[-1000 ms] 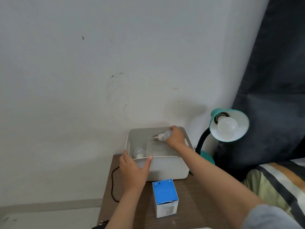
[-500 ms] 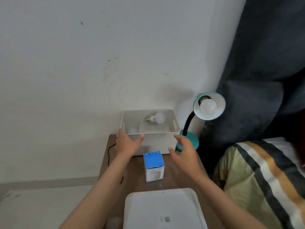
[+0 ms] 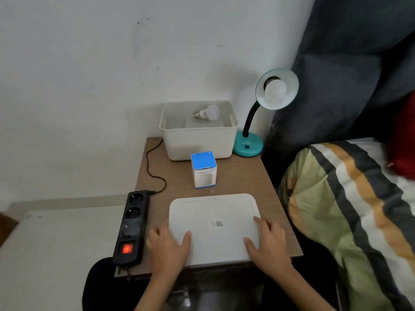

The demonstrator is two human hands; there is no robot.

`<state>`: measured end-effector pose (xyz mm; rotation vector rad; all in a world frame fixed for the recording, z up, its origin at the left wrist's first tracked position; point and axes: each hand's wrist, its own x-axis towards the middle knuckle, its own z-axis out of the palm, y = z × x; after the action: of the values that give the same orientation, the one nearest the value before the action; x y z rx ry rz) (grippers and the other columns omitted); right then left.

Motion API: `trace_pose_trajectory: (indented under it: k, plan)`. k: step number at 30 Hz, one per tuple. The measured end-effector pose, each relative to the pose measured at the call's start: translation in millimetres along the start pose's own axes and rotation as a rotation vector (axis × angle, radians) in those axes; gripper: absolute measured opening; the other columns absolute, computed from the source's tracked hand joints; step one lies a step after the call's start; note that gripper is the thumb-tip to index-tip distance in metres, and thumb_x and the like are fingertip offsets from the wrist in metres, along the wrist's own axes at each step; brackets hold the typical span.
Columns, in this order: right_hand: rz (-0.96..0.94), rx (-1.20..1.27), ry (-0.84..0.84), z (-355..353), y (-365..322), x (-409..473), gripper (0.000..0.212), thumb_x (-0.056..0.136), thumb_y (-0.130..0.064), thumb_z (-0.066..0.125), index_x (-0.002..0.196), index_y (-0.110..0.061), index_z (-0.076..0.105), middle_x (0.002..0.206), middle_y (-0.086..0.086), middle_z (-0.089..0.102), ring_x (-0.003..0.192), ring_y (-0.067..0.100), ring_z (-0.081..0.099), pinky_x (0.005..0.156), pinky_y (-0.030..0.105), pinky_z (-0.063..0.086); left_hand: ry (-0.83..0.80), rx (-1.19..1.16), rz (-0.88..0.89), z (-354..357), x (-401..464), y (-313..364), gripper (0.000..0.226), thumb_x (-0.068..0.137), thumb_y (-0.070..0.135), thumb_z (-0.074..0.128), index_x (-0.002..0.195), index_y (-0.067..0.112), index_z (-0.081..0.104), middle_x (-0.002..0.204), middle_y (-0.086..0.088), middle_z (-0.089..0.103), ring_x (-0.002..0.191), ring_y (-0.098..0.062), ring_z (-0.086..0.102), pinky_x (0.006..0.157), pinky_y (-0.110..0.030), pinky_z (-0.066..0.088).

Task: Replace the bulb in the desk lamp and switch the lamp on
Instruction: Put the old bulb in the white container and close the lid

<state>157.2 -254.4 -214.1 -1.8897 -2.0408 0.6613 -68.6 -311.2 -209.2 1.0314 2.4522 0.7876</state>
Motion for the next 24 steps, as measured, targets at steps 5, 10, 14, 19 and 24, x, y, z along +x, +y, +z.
trace_pose_trajectory:
  k: [5,10,14,19,24]
  plan:
    - [-0.024,0.044,0.024,5.6,-0.9,-12.1,0.055,0.082,-0.039,0.058,0.132,-0.021,0.042,0.122,0.01,0.043,0.113,0.028,0.04,0.1,0.041,0.039,-0.009,0.003,0.086,3.5,-19.1,-7.8,0.053,0.072,0.034,0.072,0.113,0.004,0.058,0.11,-0.021,0.053,0.108,-0.042,0.046,0.096,-0.046,0.039]
    - [-0.071,0.144,0.125,-0.8,-8.8,-15.5,0.049,0.083,-0.028,0.061,0.128,-0.013,0.048,0.135,0.015,0.032,0.125,0.031,0.038,0.105,0.041,0.041,0.054,-0.179,0.171,-8.7,-19.5,9.1,0.044,0.074,0.024,0.074,0.111,0.004,0.06,0.126,-0.014,0.045,0.116,-0.029,0.048,0.097,-0.035,0.04]
    - [-0.171,0.148,0.283,-21.7,-22.6,-1.3,0.046,0.082,-0.024,0.064,0.125,-0.012,0.051,0.136,0.019,0.034,0.125,0.033,0.039,0.103,0.042,0.042,0.122,-0.271,0.294,-34.7,-5.9,30.9,0.049,0.073,0.022,0.076,0.115,0.005,0.06,0.129,-0.005,0.041,0.115,-0.011,0.04,0.095,-0.025,0.033]
    - [-0.263,0.193,0.358,-54.5,-66.2,56.7,0.044,0.085,-0.028,0.061,0.124,-0.011,0.052,0.137,0.015,0.035,0.125,0.029,0.04,0.103,0.039,0.042,0.147,-0.275,0.393,-66.8,51.1,77.6,0.058,0.073,0.027,0.077,0.122,0.005,0.055,0.137,-0.008,0.039,0.127,-0.02,0.037,0.104,-0.032,0.033]
    - [-0.246,0.24,0.348,-81.1,-117.4,141.4,0.043,0.084,-0.028,0.059,0.123,-0.011,0.055,0.138,0.02,0.038,0.128,0.034,0.039,0.105,0.044,0.04,0.192,-0.194,0.447,-85.5,125.2,124.0,0.053,0.075,0.033,0.073,0.117,0.004,0.056,0.137,-0.014,0.042,0.126,-0.027,0.041,0.101,-0.029,0.032]
